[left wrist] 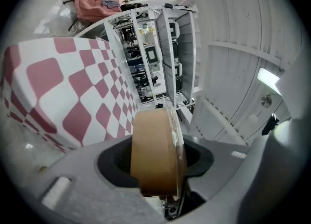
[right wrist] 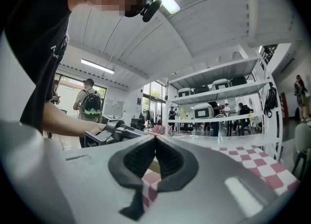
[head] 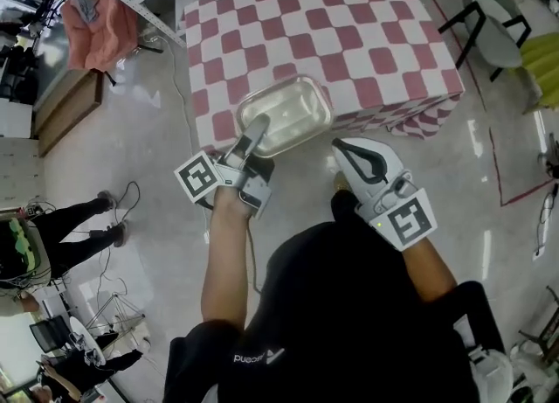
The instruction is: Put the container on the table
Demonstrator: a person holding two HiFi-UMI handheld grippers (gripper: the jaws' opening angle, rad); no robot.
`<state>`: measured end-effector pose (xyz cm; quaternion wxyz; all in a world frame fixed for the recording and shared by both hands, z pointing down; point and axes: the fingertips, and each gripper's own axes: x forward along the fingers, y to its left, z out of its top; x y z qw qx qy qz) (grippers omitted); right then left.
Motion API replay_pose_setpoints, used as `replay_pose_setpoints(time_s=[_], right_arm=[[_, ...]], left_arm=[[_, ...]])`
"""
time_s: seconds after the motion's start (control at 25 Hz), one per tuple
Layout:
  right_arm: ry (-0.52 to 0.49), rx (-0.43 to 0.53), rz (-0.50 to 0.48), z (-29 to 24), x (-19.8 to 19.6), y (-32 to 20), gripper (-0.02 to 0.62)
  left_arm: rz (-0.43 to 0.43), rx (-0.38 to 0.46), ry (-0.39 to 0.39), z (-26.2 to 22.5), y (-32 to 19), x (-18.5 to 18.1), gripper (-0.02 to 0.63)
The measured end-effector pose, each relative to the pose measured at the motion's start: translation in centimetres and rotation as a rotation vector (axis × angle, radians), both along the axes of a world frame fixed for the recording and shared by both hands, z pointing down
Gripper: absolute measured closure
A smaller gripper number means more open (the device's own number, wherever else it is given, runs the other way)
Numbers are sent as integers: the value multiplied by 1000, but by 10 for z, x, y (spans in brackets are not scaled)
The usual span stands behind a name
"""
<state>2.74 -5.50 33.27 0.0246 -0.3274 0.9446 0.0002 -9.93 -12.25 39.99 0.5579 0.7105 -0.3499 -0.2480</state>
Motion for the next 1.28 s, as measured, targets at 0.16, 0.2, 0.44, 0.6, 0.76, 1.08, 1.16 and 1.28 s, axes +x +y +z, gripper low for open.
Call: replay_pose_setpoints(time_s=[0.16, 0.2, 0.44, 0.6, 0.76, 1.08, 1.16, 1.28], right_arm=[[26, -8, -35, -4, 7, -51, 592], [27, -10, -36, -4, 10, -67, 592], [19, -29, -15, 0, 15, -146, 592], [35, -44, 14, 10, 11, -178, 592], [59, -63, 59, 19, 1, -208, 592], [88, -95, 134, 30, -13, -244, 592], [94, -104, 129, 35, -12, -247, 592], [91, -100, 112, 32, -10, -255, 592]], left_arm=[[-3, 6, -18, -7, -63, 8, 403], [-2, 4, -20, -7, -81, 10, 403], [25, -13, -64, 15, -174, 17, 403], [65, -39, -131, 41, -219, 17, 403], [102, -81, -147, 69, -255, 13, 403], [177, -151, -211, 114, -290, 14, 403], [178, -172, -204, 121, -291, 16, 402], [166, -192, -230, 127, -292, 15, 398]])
